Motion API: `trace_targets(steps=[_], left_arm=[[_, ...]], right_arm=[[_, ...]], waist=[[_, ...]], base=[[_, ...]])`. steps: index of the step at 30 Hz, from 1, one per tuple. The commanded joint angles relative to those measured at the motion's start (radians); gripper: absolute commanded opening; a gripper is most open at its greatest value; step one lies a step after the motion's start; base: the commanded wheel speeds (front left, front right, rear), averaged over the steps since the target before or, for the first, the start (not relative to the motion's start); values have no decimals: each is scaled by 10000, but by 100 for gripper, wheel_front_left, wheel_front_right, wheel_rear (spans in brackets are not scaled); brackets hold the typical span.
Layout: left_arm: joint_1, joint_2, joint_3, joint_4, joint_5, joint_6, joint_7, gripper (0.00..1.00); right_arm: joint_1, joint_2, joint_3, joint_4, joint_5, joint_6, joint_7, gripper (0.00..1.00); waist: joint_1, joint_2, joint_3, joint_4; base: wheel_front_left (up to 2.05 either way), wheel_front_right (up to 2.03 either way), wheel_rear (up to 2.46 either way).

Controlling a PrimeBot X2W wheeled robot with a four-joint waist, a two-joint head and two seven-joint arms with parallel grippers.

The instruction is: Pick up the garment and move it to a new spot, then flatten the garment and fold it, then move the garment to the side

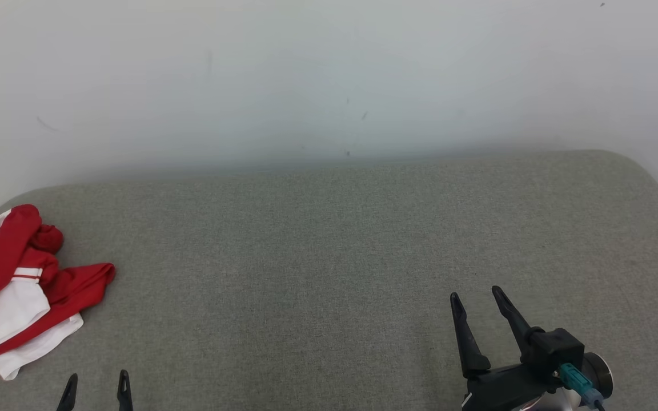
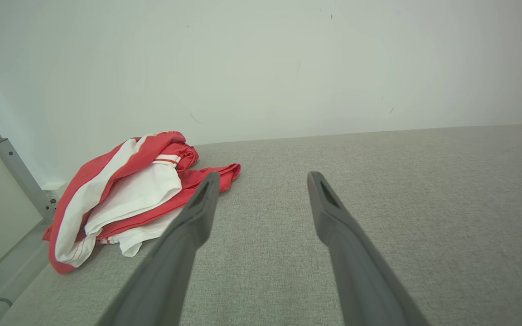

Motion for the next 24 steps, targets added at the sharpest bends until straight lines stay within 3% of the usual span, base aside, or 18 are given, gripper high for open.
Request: trace_targets(steps=[1, 15, 24], left_arm=[[151, 46, 13, -23, -28, 59, -27, 100], [142, 97, 170, -1, -167, 335, -27, 100], [40, 266, 285, -1, -250, 412, 14, 100]], right_arm=[[130, 15, -47, -65, 46, 7, -5, 100], [181, 15, -74, -106, 278, 7, -6, 100], [197, 15, 8, -45, 455, 7, -100, 100]], waist=[[-1, 0, 4, -2], [-1, 0, 47, 109], [-1, 0, 112, 721]], base=[[0, 0, 0], [0, 0, 0], [0, 0, 0]])
